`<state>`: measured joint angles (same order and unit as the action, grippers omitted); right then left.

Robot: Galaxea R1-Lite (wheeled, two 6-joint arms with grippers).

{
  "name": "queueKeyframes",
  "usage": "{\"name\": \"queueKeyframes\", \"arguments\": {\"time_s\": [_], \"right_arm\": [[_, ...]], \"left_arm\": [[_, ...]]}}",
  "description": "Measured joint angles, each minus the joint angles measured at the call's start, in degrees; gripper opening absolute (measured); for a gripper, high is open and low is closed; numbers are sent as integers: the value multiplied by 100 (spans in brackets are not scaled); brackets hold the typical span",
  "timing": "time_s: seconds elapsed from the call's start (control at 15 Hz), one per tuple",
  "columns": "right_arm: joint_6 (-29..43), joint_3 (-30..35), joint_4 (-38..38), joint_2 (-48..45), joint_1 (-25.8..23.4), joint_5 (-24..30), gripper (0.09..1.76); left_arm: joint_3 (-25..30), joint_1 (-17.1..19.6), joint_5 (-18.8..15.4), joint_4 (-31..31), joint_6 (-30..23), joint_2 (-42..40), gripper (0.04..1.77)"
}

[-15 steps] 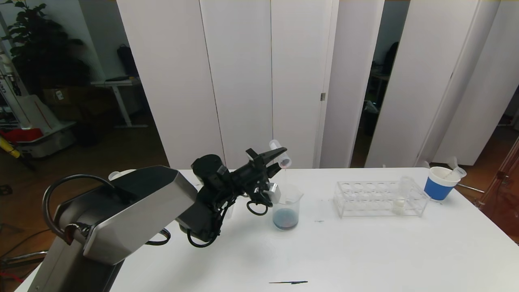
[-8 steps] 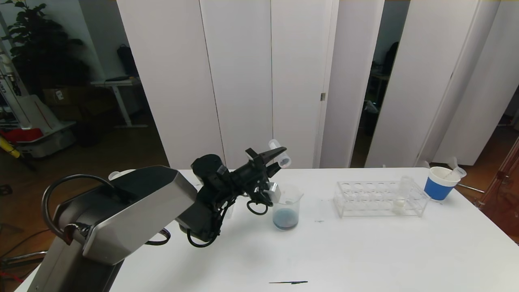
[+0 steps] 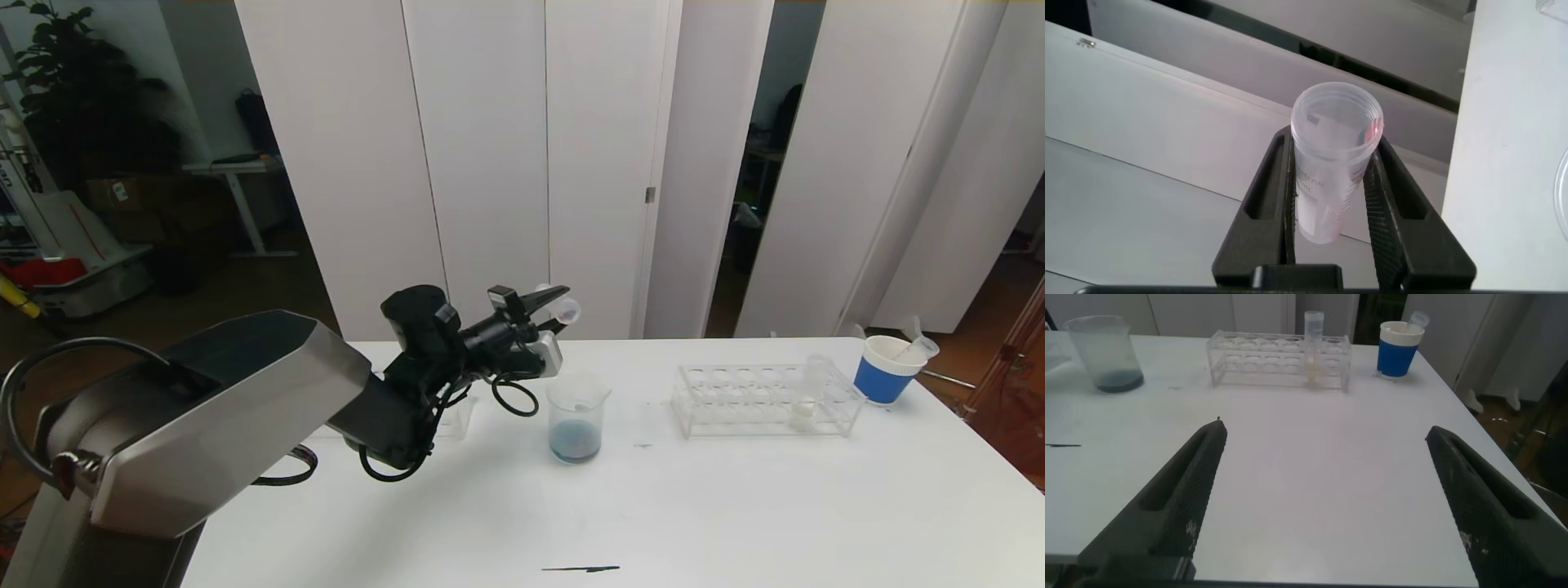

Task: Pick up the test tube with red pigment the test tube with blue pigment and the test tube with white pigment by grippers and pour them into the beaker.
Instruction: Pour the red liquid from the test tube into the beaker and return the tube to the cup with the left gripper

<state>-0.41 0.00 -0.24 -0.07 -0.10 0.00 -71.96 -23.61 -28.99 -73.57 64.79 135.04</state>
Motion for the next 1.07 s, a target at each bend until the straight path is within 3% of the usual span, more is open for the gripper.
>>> {"name": "queueKeyframes", "arguments": {"time_s": [0.13, 0.2, 0.4, 0.6, 0.87, 0.93, 1.07], "right_arm": [[0, 0, 2, 0, 0, 0, 175], [0, 0, 2, 0, 0, 0, 175], [0, 0, 2, 0, 0, 0, 175], [0, 0, 0, 0, 0, 0, 175], [0, 0, 0, 0, 0, 0, 175], [1, 0, 0, 0, 0, 0, 175], [0, 0, 0, 0, 0, 0, 175]], "left_arm": [[-39, 11, 247, 773, -722, -304, 58], [-100, 22, 571, 1261, -1104, -466, 58], [-350, 49, 1182, 2531, -2682, -880, 58], [-568, 38, 1485, 3134, -4426, -1219, 58], [-780, 38, 1615, 3989, -6332, -1495, 58], [-825, 38, 1651, 4336, -6690, -1545, 58], [-879, 49, 1832, 4712, -6904, -1630, 58]]}}
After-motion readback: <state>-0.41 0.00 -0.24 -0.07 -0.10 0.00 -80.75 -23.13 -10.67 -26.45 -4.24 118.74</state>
